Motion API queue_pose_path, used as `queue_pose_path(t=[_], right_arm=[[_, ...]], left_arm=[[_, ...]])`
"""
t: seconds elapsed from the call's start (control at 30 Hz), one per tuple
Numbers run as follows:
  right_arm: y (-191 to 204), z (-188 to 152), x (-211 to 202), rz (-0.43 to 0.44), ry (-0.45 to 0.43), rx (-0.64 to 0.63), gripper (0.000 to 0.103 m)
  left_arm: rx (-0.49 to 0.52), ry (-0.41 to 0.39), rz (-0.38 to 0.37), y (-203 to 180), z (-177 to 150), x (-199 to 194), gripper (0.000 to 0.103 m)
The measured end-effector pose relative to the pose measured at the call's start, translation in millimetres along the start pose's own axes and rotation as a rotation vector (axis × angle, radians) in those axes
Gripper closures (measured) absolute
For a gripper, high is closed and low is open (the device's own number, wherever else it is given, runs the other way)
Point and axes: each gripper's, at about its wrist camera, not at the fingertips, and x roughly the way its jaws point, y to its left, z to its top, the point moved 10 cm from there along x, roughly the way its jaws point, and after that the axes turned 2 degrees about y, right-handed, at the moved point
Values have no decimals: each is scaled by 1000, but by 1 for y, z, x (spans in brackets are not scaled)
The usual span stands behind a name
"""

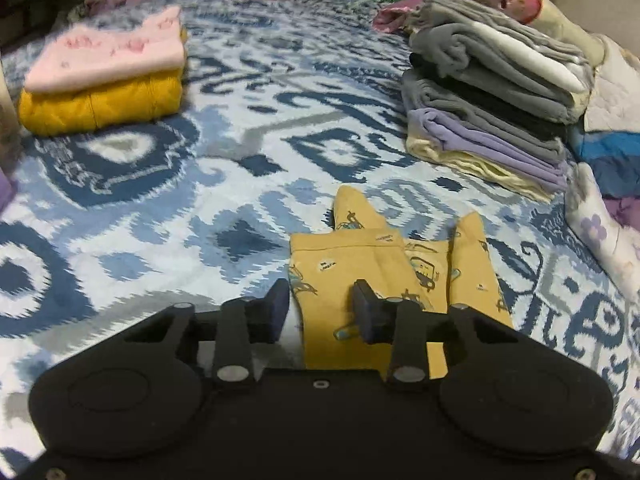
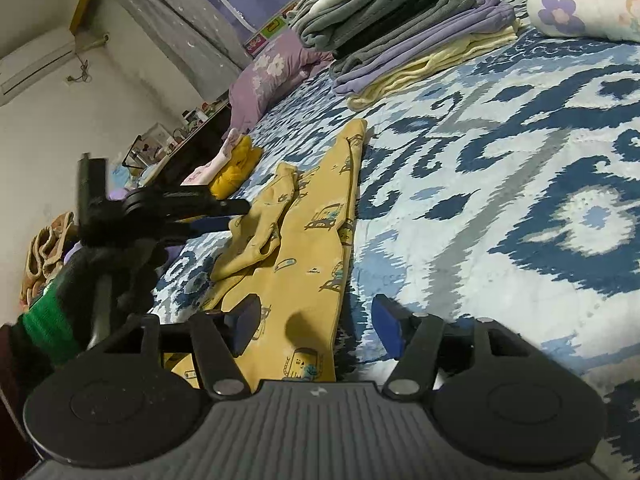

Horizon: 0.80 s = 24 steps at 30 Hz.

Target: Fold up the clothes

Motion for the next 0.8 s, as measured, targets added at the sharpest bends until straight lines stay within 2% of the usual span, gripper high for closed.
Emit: queue_pose_path(t=[0.03,0.1,0.33,0.53,0.8], right_arm=[[0,0,0,2,1,0,40],[0,0,1,7,2,1,40],[0,1,1,7,-1,0,40],[0,0,1,-1,-7,-11,40],[1,0,2,-10,-12,-25,40]], left_arm=[[-10,3,-14,0,0,2,92],[-9,-17,-30,-3,2,-3,98],[29,-178,11,-1,17,-55,100],[26,-281,83,36,30,-99,100],[-106,-376,192,107,25,-135,99]])
